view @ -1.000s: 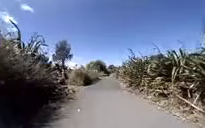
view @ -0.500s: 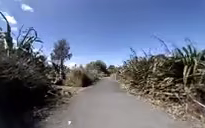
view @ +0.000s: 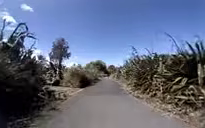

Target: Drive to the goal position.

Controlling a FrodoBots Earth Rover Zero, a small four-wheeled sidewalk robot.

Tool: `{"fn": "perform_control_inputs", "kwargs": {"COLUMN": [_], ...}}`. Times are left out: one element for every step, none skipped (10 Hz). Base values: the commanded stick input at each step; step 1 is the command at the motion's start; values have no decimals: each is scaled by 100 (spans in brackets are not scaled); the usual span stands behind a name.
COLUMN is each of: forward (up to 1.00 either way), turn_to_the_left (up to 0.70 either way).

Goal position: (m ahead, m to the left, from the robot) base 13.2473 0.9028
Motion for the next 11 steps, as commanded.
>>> {"fn": "perform_control_inputs", "kwargs": {"forward": [85,85,85,85,85,85,85,85,85,85,85], "turn_to_the_left": [0,0,0,0,0,0,0,0,0,6,18]}}
